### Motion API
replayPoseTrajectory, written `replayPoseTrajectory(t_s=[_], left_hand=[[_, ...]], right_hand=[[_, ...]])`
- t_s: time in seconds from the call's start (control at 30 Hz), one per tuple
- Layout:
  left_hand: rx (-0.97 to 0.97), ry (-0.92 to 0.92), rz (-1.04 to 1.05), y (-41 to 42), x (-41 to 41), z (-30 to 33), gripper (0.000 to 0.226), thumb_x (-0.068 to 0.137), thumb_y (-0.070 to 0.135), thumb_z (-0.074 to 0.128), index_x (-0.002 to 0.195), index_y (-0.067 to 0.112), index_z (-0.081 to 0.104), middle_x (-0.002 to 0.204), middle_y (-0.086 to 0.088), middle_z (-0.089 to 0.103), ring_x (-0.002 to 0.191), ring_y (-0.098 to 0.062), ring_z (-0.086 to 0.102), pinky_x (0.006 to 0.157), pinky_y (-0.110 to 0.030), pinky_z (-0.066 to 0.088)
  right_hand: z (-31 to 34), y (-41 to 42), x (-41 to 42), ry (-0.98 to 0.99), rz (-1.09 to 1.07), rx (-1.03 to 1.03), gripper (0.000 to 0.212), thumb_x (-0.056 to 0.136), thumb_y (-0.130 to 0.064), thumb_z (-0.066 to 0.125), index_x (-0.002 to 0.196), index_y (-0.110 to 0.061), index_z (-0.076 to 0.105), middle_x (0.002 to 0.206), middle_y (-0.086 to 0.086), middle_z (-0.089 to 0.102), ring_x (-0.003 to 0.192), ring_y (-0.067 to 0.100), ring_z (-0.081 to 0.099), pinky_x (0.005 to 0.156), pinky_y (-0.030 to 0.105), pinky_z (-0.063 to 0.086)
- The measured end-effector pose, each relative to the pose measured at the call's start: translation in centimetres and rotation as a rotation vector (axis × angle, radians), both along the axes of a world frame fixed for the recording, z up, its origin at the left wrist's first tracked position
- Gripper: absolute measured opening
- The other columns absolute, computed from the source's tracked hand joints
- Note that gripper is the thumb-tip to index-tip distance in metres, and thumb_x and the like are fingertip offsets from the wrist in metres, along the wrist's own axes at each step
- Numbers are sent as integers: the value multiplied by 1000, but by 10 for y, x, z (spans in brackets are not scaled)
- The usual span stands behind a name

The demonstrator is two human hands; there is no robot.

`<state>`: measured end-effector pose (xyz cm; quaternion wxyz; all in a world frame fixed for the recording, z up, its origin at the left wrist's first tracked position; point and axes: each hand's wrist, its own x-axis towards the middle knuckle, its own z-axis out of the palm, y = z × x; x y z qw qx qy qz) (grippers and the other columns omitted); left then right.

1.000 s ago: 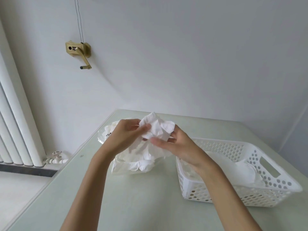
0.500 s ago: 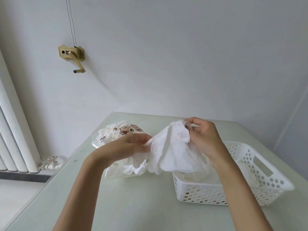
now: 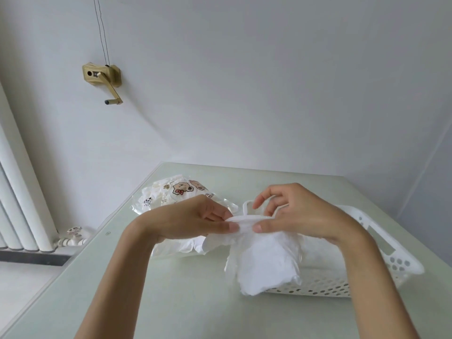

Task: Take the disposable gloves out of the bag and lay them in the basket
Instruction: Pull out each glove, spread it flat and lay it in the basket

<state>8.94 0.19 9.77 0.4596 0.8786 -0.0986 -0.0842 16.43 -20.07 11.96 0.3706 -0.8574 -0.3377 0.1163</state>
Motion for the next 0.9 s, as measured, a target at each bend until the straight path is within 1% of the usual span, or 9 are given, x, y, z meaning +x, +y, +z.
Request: replayPoseTrajectory(t_s=[0.1,0.17,0.33,0.4,0.53,0.63,0.7,0.77,0.9], left_hand=[[17,-23,33,6,1,-3,29,97,33,50,91,18,74,81,4,64,73,-5,53,68,-12,40],[6,-31,51,6,3,-6,34,97,36,47,95,16,74,82,4,65,72,-5,53,70,-13,40],[-129,-267,182,-9,18,-13,34,100,34,44,86,14,68,72,10,56,69,-5,48,67,-17,36],[-284,-335,287,-21,27,-15,35,102,30,43,72,20,59,65,14,47,64,-4,43,65,-19,33],[-342,-472,552,-49,44,-20,33,102,25,37,71,17,39,63,9,32,53,-5,28,51,-19,25],[-381,-552,687,-58,55,-29,33,103,24,34,72,16,34,65,6,32,57,-10,30,57,-26,28],[-390,-615,712,-66,61,-33,33,103,27,35,72,15,34,65,4,32,60,-14,30,59,-32,29],[-370,-679,695,-75,65,-36,35,103,30,37,72,14,34,63,5,30,59,-15,28,58,-34,28],[-232,-751,645,-89,71,-31,34,101,36,40,75,15,44,57,6,32,54,-14,29,51,-32,26]], right_hand=[[4,-18,10,51,-33,66,25,60,-44,82,76,-26,76,65,-3,59,63,5,54,69,18,39],[5,-26,14,82,-64,153,28,54,-50,77,71,-28,77,61,-1,45,59,5,44,62,13,36],[4,-36,22,305,-69,438,27,56,-21,80,82,-21,76,79,-1,71,73,9,65,70,18,50],[1,-38,30,280,-114,386,32,65,-12,79,96,-21,74,87,-1,75,81,8,68,76,18,50],[-14,-40,44,296,-275,318,17,77,-15,76,92,-7,74,78,3,70,73,15,65,67,17,56],[-24,-39,47,312,-271,527,12,87,-17,66,85,-6,71,78,3,64,79,16,59,83,23,55],[-27,-39,47,234,-284,628,16,93,-20,59,89,-6,66,85,7,60,85,19,54,89,29,45],[-26,-37,44,113,-353,700,22,95,-24,55,87,-5,61,78,6,50,76,19,45,79,29,37],[-15,-46,35,-114,-535,821,20,97,-22,52,78,-18,55,55,-8,36,48,4,32,50,16,33]])
